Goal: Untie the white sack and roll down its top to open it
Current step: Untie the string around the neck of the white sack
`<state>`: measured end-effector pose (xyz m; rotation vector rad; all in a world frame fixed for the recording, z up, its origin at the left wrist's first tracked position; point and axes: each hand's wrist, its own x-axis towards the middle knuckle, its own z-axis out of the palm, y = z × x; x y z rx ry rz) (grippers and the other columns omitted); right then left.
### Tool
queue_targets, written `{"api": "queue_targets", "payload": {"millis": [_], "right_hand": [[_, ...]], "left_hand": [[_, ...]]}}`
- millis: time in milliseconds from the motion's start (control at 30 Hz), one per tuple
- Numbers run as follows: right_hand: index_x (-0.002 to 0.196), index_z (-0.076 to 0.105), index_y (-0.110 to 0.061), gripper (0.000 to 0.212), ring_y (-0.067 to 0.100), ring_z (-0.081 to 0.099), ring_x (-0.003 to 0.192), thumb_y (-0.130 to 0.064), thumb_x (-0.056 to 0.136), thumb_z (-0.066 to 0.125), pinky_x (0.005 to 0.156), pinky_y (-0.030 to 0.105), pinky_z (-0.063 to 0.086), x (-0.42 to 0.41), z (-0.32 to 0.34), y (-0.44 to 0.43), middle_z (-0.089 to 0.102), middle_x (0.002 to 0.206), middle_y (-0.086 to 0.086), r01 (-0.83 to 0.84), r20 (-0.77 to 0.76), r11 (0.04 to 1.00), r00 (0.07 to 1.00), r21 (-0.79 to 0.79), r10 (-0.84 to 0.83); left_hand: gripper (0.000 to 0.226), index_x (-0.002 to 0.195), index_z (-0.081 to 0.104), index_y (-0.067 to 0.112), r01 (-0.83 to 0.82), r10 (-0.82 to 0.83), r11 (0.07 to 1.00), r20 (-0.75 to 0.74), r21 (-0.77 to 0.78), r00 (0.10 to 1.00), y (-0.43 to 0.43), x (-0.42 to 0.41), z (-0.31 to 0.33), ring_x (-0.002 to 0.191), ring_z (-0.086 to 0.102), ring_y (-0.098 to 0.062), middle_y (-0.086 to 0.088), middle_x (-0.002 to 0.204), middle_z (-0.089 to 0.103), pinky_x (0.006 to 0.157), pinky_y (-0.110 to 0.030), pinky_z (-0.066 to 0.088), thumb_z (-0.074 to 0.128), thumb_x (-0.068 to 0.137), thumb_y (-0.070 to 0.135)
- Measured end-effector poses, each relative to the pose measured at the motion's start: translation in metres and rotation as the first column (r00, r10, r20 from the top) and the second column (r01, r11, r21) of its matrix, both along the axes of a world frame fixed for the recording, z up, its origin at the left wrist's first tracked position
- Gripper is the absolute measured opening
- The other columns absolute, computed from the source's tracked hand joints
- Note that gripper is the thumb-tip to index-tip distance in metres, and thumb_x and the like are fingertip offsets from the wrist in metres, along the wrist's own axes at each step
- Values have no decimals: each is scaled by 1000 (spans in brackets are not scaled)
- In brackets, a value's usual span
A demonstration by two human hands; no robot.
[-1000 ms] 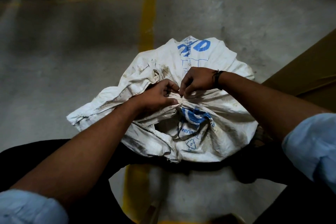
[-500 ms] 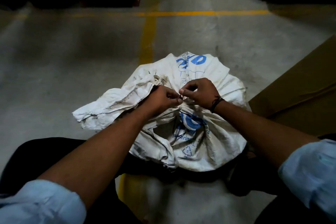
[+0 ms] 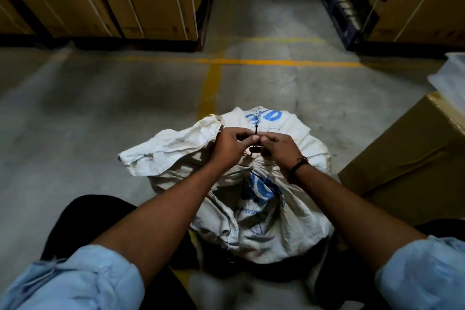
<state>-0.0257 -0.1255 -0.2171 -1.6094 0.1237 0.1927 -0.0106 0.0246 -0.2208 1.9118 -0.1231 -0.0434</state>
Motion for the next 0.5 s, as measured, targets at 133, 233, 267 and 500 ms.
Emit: {"api": "queue_targets", "payload": {"millis": [133,233,267,500], "right_hand": [[110,71,-16,28,20,69,87,-2,95,52,67,24,47,-1,18,-8,73,94,14,-16,65,999,998,-47,19],[114,70,-10,30,18,66,82,3,89,60,71,22,49,-2,28,-12,69,82,8,-1,184,993,983,-121,23],[114,70,-10,31,19,67,80,3,88,61,72,26,51,-4,32,-12,68,78,7,16,210,992,978,-127,11],[103,72,-25,25,24,70,73,-10,83,68,76,53,59,-11,52,-13,73,79,7,158,246,985,960,-75,-135]], "left_hand": [[13,100,76,-4,-53,54,989,-1,-135,999,-10,7,12,69,68,4,-8,84,74,70,-15,53,72,89,4],[17,103,74,-8,-89,80,962,-48,-258,996,-22,8,18,76,70,-7,-15,90,75,76,-23,55,70,91,3],[18,104,74,-7,-101,90,952,-52,-290,995,-25,8,20,79,71,-10,-16,93,76,78,-25,55,71,91,4],[18,104,76,-1,-123,103,904,-70,-411,992,-41,7,46,87,71,-19,-15,97,77,86,-39,58,73,91,10]]}}
